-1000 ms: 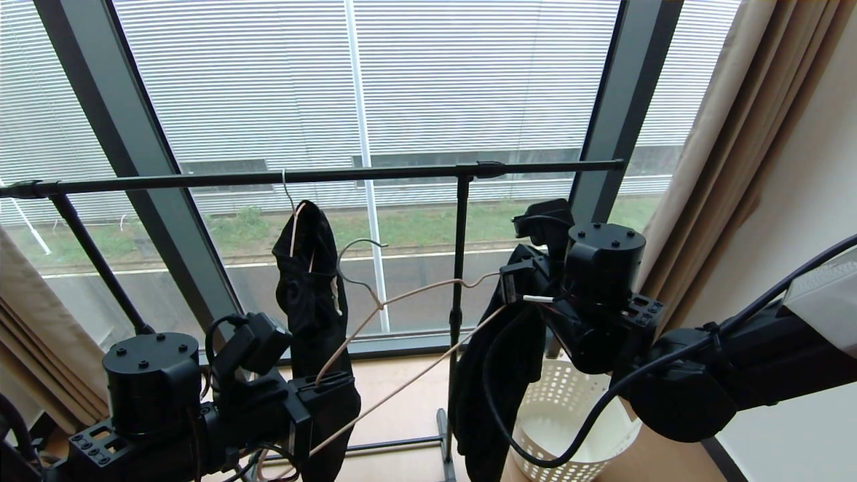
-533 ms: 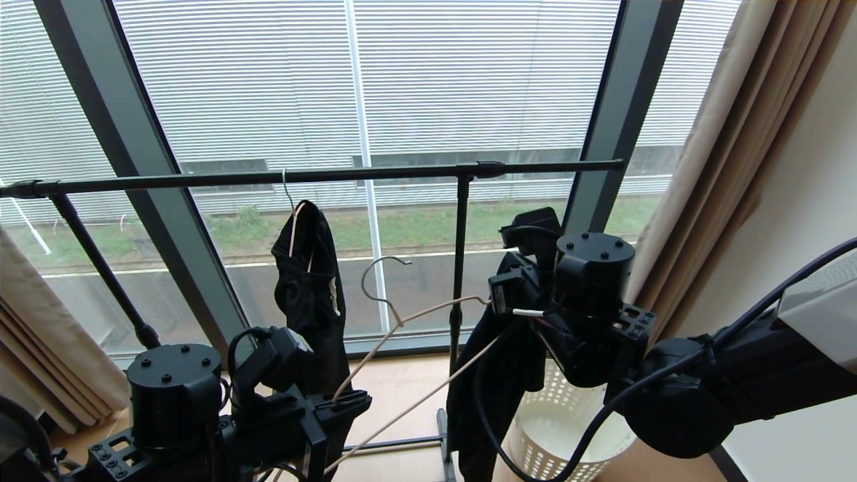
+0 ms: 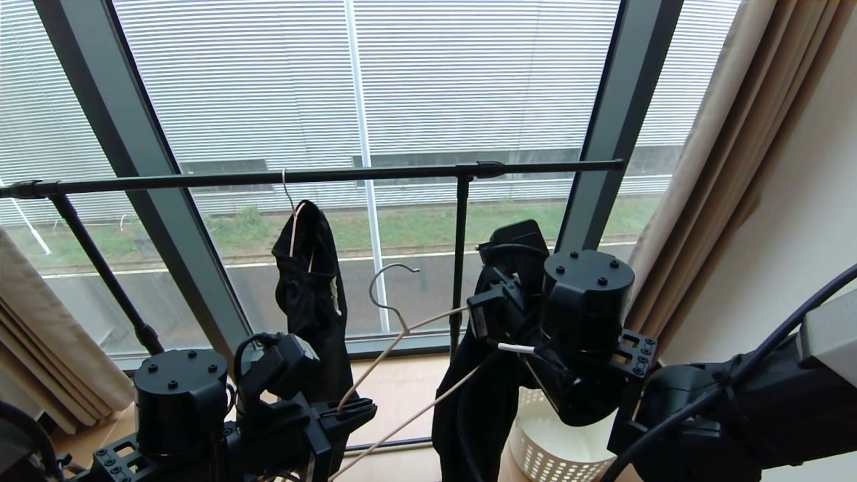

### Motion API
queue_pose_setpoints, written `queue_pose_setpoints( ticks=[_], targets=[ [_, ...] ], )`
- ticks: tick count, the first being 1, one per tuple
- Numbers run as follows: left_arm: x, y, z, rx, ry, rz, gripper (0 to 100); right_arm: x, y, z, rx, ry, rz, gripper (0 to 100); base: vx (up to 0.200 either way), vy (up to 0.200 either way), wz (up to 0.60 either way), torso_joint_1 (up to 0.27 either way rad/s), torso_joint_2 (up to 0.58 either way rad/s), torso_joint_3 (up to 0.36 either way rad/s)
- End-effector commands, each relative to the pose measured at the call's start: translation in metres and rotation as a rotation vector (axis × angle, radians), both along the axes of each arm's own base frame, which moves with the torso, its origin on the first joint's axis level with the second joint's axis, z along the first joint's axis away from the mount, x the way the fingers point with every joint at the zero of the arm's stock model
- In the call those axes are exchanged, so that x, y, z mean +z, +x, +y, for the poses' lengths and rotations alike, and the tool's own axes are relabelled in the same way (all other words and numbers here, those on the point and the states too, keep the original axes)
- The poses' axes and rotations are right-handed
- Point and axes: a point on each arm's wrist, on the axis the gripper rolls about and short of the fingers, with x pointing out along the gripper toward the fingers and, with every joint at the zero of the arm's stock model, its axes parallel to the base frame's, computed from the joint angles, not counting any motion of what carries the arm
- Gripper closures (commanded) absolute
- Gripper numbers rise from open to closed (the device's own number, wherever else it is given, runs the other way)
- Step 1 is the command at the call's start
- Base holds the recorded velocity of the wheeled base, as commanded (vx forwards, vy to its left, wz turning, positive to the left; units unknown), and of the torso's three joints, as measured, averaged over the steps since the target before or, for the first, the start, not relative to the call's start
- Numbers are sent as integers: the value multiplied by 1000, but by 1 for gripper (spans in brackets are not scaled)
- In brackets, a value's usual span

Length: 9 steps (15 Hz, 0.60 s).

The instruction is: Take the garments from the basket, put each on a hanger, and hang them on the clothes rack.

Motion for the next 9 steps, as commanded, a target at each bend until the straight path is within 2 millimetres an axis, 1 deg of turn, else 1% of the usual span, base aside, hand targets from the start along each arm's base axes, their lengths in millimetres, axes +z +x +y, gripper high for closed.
queue_pose_setpoints(
  ticks=[1,9],
  targets=[
    [-1,0,0,-1,1,2,100,6,-14,6,38,8,-9,100,0,0,0,0,0,0],
    [-1,1,0,0,3,5,100,7,-62,40,133,18,-26,100,0,0,0,0,0,0]
  ],
)
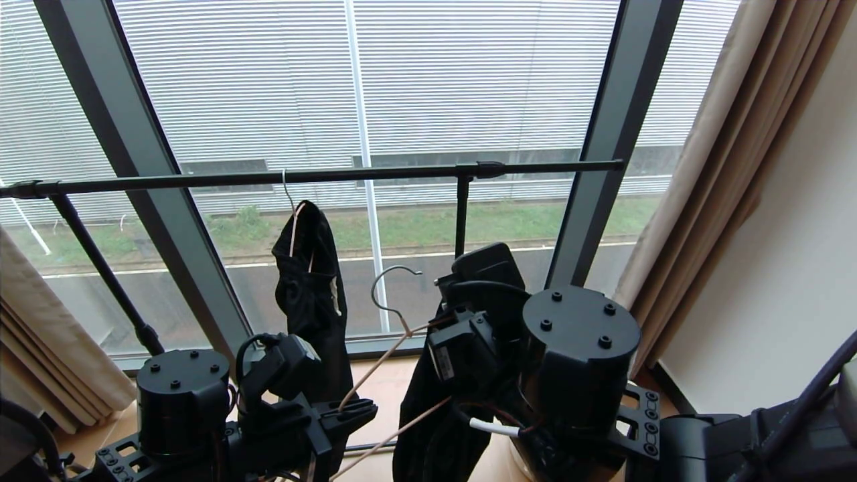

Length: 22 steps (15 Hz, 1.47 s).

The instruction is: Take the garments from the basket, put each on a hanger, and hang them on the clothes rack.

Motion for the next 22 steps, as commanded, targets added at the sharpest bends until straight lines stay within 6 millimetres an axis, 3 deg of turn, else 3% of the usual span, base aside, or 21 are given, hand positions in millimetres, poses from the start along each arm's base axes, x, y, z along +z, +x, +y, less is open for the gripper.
queue_pose_setpoints(
  ticks=[1,9,14,15,22],
  targets=[
    [0,0,0,0,1,1,100,1,-10,6,17,4,-5,100,0,0,0,0,0,0],
    [-1,0,0,0,2,1,100,9,-29,13,74,30,-15,100,0,0,0,0,0,0],
    [0,-1,0,-2,-1,-4,100,11,-26,12,58,36,-19,100,0,0,0,0,0,0],
    [1,-1,0,-1,-8,-14,100,12,-23,11,45,38,-21,0,0,0,0,0,0,0],
    [2,-4,1,-3,-20,-36,100,19,-4,0,-20,58,-34,0,0,0,0,0,0,0]
  ],
)
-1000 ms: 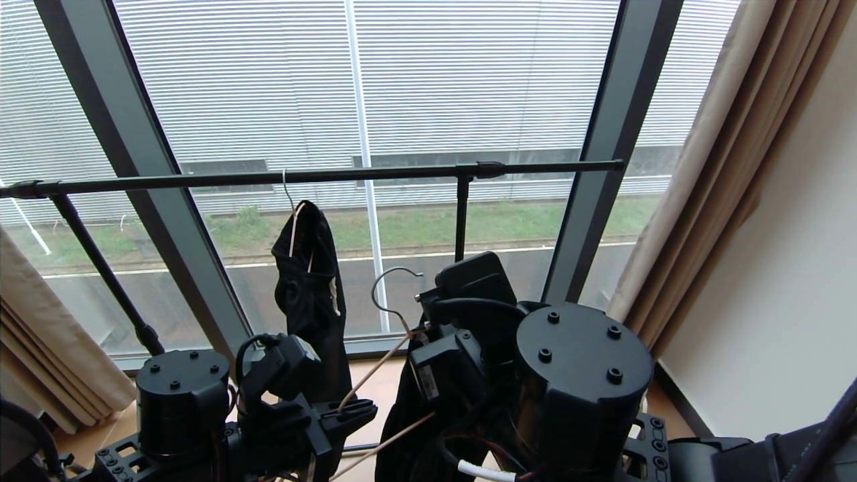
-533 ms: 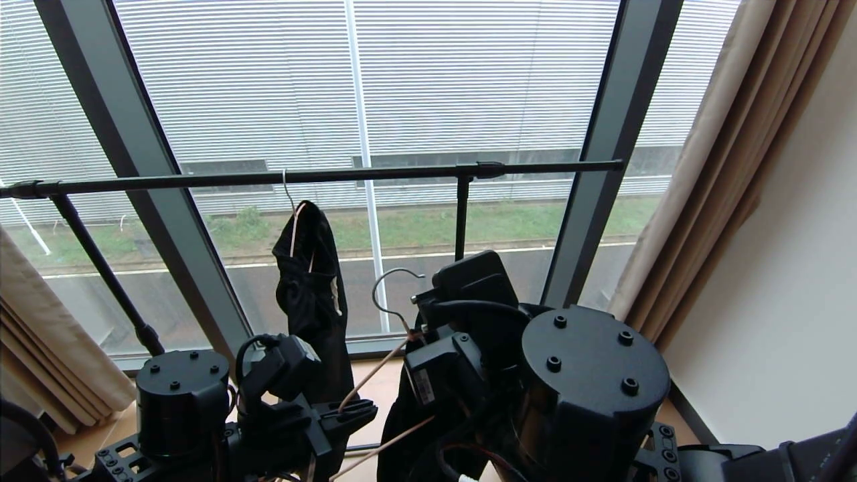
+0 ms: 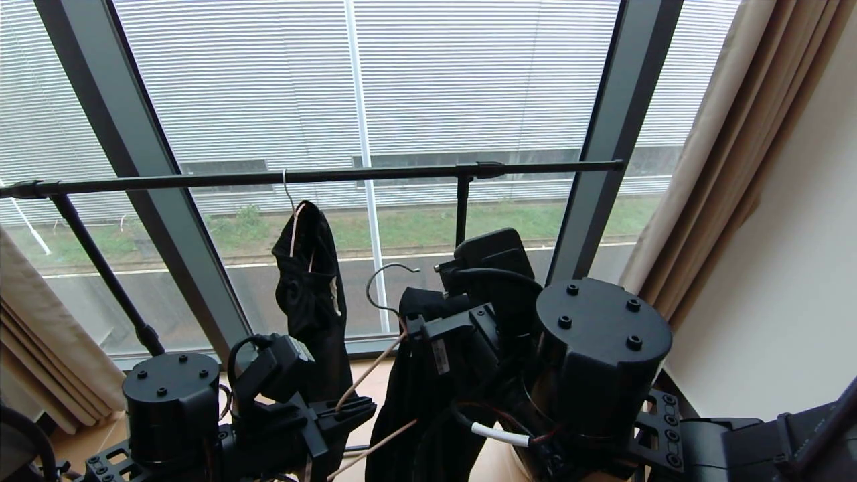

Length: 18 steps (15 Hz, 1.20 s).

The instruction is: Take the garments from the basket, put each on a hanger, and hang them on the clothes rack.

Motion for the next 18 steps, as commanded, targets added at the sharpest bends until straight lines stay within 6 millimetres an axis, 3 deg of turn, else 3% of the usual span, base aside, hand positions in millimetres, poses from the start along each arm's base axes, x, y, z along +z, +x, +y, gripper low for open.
queue_pose_setpoints(
  ticks=[1,6,14,18],
  targets=[
    [0,0,0,0,0,-1,100,4,7,-5,-25,10,-7,0,0,0,0,0,0,0],
    [3,-3,1,-3,-26,-44,100,2,13,-7,-42,6,-4,0,0,0,0,0,0,0],
    [3,6,4,32,-44,-50,100,1,-8,0,5,-3,-1,0,0,0,0,0,0,0],
    [5,12,9,70,-69,-59,100,8,-13,-6,12,8,-9,0,0,0,0,0,0,0]
  ],
)
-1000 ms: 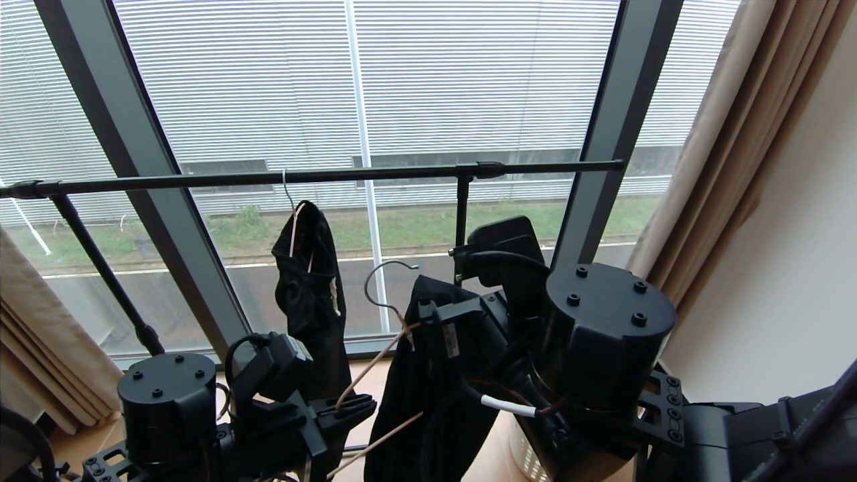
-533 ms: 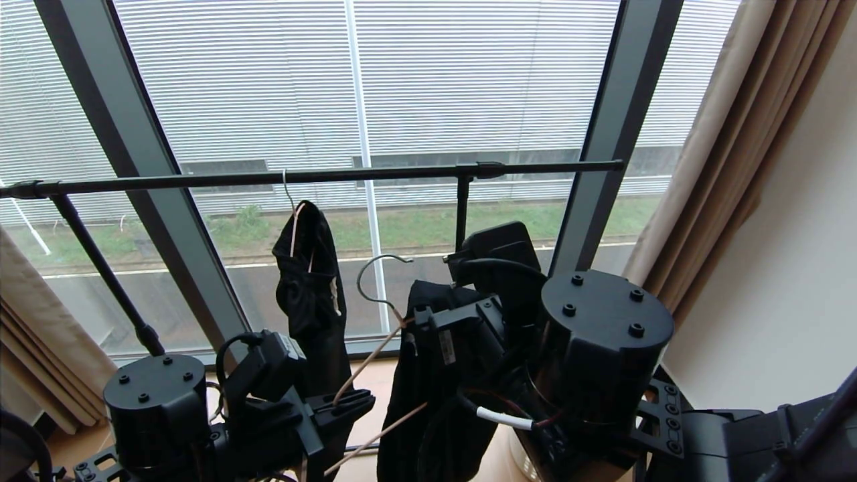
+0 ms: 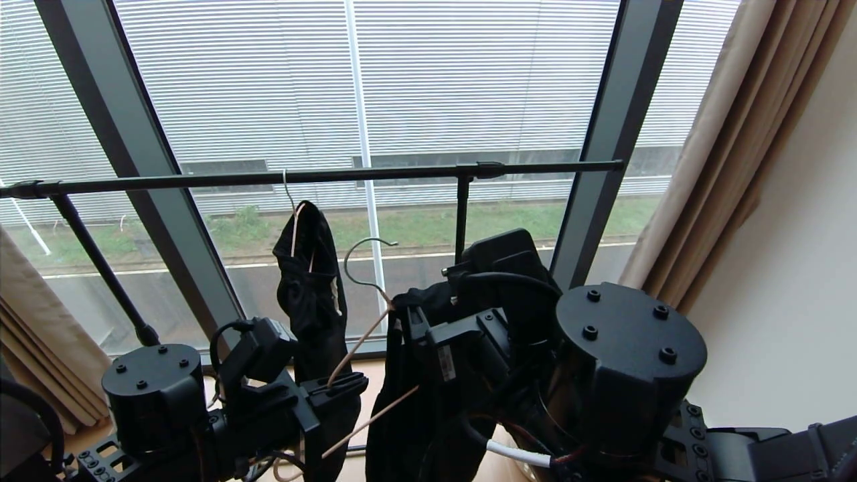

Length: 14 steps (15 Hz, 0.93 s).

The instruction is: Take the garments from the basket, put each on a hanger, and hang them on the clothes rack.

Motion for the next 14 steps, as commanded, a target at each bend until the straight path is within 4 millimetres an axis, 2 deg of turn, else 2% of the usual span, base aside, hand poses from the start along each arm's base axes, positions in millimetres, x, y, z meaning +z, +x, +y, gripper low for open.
queue_pose_setpoints(
  ticks=[1,14],
  targets=[
    [1,3,1,12,-9,-1,100,4,-3,-4,4,6,-4,0,0,0,0,0,0,0],
    [3,11,8,54,-18,-15,100,2,-4,-5,7,-1,0,0,0,0,0,0,0,0]
  ],
)
